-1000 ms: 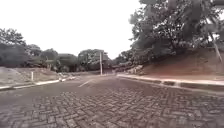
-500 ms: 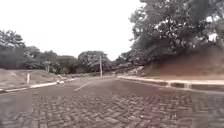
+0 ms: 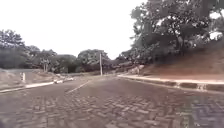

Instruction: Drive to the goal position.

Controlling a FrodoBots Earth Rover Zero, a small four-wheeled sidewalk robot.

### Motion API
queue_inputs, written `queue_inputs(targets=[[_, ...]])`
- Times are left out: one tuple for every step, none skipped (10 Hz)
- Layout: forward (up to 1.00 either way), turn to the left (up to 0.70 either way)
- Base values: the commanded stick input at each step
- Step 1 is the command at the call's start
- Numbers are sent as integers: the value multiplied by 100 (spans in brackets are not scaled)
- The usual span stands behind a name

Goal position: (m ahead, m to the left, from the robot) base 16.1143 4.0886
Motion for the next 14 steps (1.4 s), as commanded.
queue_inputs(targets=[[100,0],[100,0],[100,0],[100,0],[100,0],[100,0],[100,0],[100,0],[100,0],[100,0],[100,0],[100,0],[100,0],[100,0]])
